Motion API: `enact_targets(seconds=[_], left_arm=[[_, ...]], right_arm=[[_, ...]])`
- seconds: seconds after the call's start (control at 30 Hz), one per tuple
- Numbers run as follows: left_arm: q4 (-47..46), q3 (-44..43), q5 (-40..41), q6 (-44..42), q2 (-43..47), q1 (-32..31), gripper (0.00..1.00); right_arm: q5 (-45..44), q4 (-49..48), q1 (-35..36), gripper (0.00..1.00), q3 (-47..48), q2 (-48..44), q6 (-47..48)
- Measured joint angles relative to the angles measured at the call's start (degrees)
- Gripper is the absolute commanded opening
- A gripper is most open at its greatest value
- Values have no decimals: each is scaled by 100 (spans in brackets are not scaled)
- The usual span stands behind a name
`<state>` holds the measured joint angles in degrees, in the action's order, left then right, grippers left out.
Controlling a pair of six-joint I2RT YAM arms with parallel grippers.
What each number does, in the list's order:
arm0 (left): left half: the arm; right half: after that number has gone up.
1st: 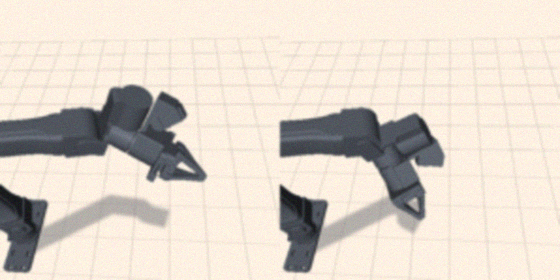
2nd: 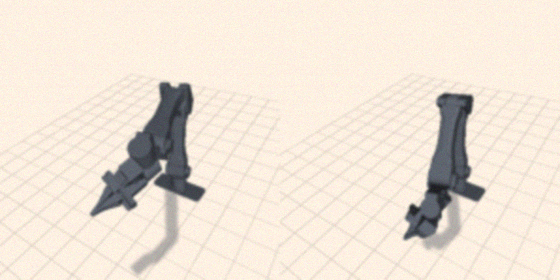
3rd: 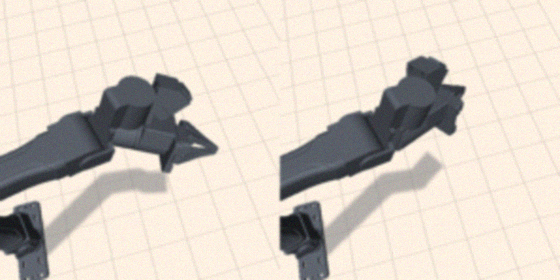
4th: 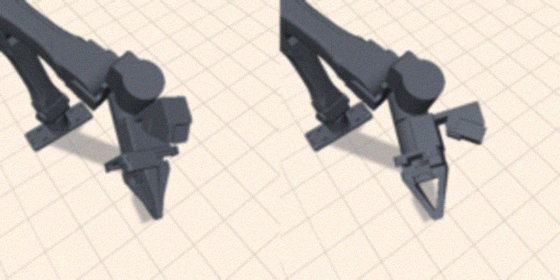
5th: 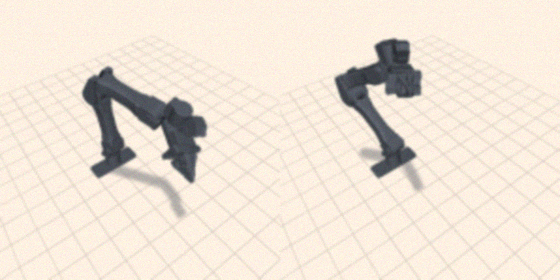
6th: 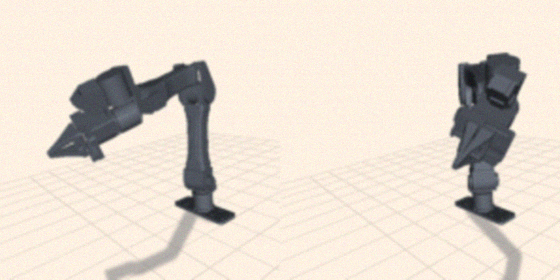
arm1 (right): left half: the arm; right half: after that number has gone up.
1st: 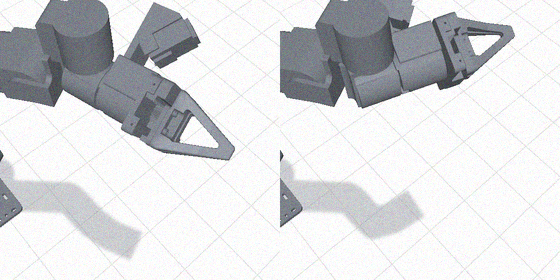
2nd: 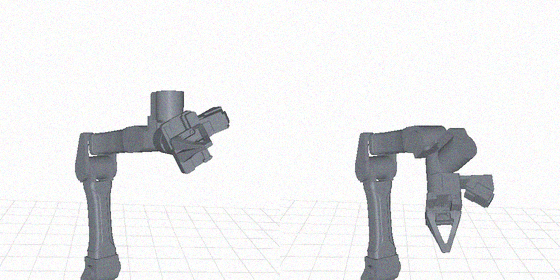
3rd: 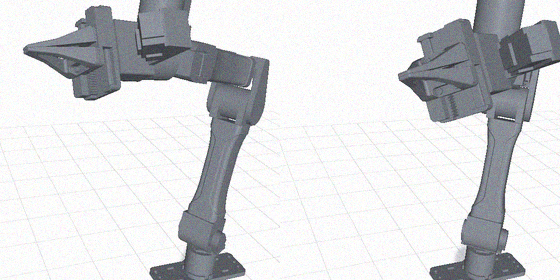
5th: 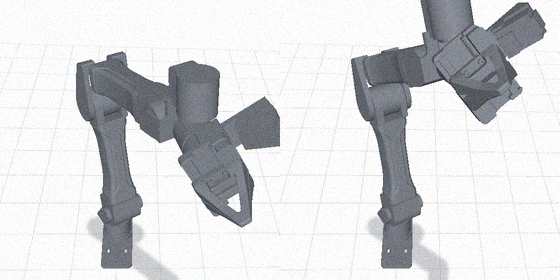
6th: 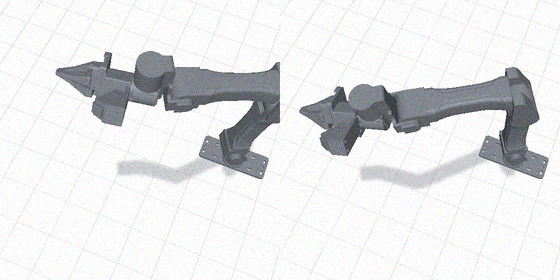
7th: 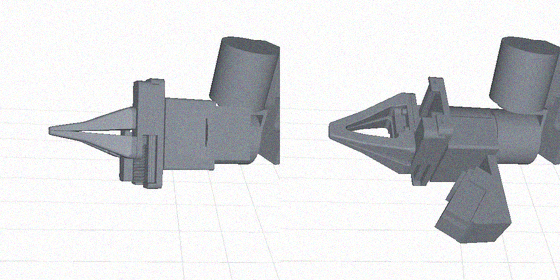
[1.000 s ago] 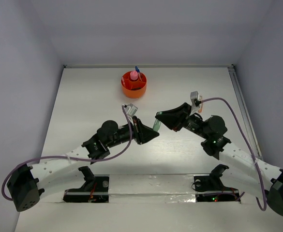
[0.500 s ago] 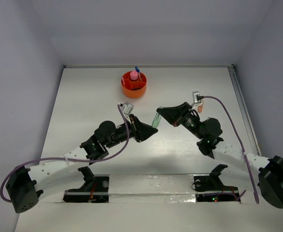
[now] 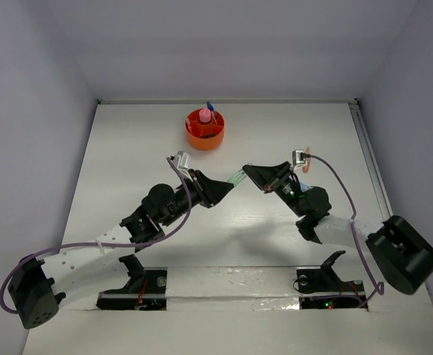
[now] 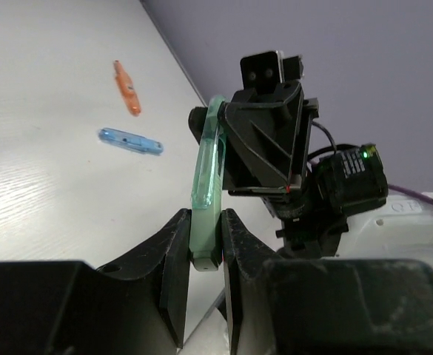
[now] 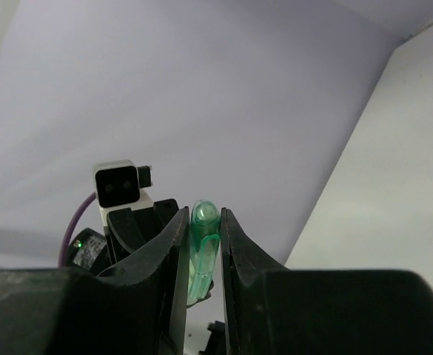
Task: Sort the stationery into containers
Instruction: Close the pen cap on the pen.
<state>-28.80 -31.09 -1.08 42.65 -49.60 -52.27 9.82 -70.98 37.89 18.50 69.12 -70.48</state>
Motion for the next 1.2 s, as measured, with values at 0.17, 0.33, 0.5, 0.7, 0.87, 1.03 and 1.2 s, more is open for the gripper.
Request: enact_targets(seconds=[0.17,0.33,0.5,0.7,0.87,1.03,1.2], left_arm=[[-2,0,256,50,-153,105,0],[-66,61,321,140,-116,125,0],[-225,203,302,227,140,122,0],[-621,343,297,332,487,122,0],[-968,424,232,367,540,122,0],[-1123,577,245,393,540,125,0],[-1386,608,240,415,444,127,18]], right_arm=[[-22,-1008,-44,0,-87,953,-721],[9,-1335,-44,0,-127,1196,-984],[90,-876,7,0,-31,745,-603],[59,726,195,0,568,-247,273],[-157,1399,337,0,748,-699,699],[-321,1633,411,0,752,-774,835],[-404,1910,437,0,966,-863,966]])
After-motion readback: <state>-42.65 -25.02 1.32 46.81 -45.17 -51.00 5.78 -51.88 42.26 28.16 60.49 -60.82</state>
